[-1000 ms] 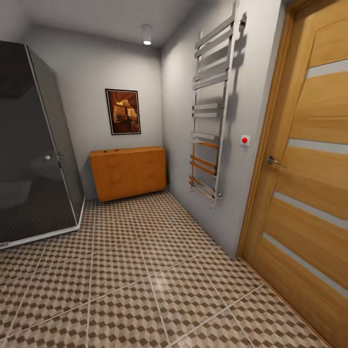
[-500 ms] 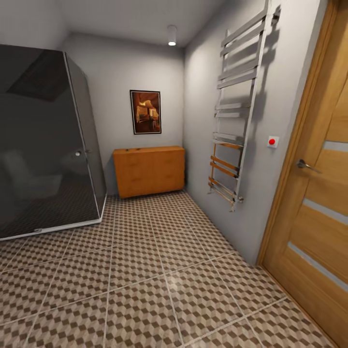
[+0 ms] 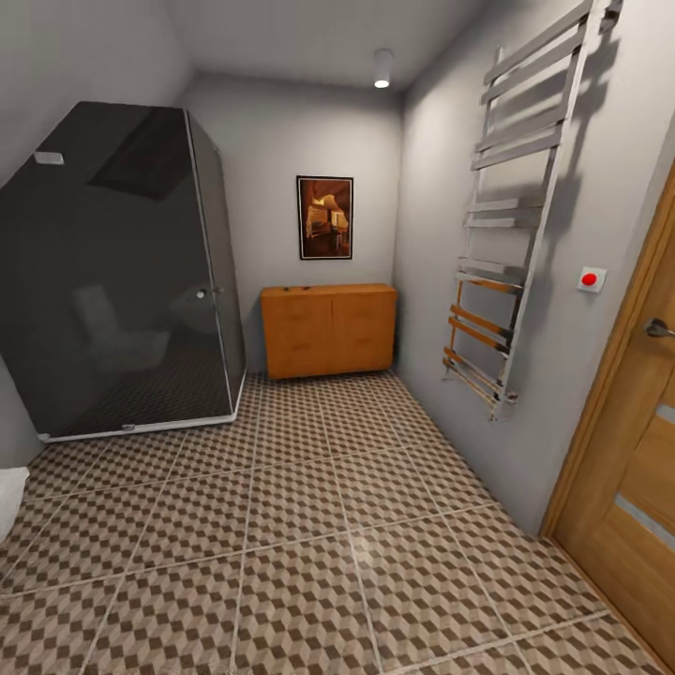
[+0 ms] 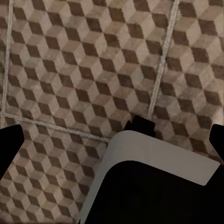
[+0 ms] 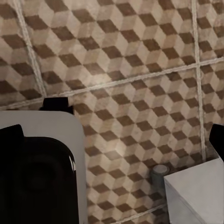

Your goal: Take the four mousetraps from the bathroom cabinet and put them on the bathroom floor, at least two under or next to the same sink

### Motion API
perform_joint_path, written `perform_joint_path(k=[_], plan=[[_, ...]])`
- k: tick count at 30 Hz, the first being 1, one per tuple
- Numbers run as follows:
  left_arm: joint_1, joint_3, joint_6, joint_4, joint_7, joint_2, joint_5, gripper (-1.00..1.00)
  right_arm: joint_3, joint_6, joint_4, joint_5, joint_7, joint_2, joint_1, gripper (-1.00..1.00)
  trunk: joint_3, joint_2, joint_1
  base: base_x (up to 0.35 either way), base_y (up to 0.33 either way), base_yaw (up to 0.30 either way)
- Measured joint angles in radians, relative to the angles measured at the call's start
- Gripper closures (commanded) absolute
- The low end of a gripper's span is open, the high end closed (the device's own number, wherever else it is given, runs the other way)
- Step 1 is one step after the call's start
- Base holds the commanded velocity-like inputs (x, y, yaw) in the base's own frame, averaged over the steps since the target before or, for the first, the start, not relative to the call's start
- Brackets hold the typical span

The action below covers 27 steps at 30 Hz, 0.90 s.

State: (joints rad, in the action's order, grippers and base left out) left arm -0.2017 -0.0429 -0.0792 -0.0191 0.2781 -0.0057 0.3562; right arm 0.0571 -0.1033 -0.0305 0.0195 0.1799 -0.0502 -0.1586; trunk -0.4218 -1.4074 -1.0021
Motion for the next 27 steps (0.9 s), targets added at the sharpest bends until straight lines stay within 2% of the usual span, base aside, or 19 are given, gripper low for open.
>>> perform_joint_path(k=[19,27], plan=[[0.000,0.000,0.000,0.000,0.000,0.000,0.000,-1.00,0.000,-0.003,0.000,-0.001,-0.001,0.004,0.000,-1.00,0.000,0.000,0.000,0.000,0.000,0.266],[0.000,0.000,0.000,0.000,0.000,0.000,0.000,-1.00,0.000,-0.002,0.000,-0.001,-0.002,0.005,0.000,-1.00,0.000,0.000,0.000,0.000,0.000,0.096]])
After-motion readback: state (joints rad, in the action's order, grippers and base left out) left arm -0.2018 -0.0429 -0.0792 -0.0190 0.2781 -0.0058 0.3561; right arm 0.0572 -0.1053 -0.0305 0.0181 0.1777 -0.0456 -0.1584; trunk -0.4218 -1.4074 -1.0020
